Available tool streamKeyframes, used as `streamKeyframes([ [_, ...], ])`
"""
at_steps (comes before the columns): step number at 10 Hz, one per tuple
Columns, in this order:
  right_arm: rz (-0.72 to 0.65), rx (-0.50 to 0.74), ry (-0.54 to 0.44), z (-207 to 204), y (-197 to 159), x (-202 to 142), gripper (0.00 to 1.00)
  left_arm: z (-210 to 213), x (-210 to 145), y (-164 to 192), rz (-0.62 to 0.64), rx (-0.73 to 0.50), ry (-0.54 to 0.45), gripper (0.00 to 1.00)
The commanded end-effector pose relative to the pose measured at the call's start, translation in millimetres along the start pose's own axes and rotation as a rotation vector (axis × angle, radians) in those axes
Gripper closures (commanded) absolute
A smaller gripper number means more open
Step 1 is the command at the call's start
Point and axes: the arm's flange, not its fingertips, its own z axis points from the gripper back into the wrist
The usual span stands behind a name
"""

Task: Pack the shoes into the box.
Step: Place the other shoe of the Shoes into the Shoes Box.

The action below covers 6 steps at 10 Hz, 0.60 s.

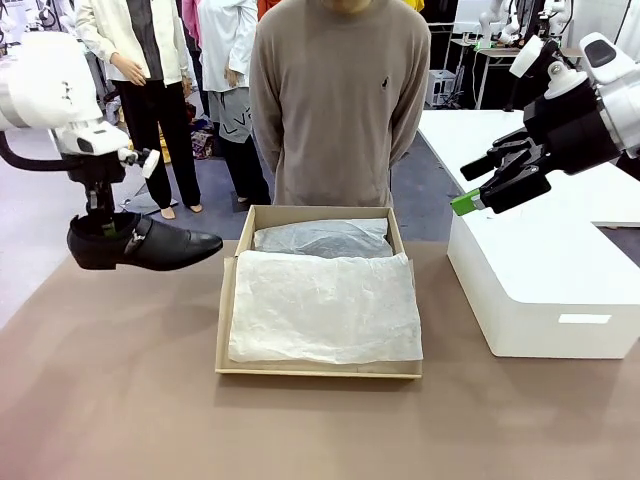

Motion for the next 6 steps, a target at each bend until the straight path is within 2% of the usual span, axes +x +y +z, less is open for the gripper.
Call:
streamKeyframes([
  [1,0.019,0.014,-0.023,-1.8,-3.5,0.4,0.00,21.4,2.2,-7.1,0.189,0.014,-0.016,1.00],
  [4,0.019,0.014,-0.023,-1.8,-3.5,0.4,0.00,39.0,5.1,-18.7,0.338,0.012,-0.044,1.00],
  [5,0.019,0.014,-0.023,-1.8,-3.5,0.4,0.00,43.9,7.2,-23.6,0.340,0.024,-0.043,1.00],
  [6,0.019,0.014,-0.023,-1.8,-3.5,0.4,0.00,48.8,6.8,-26.0,0.310,0.050,0.001,1.00],
])
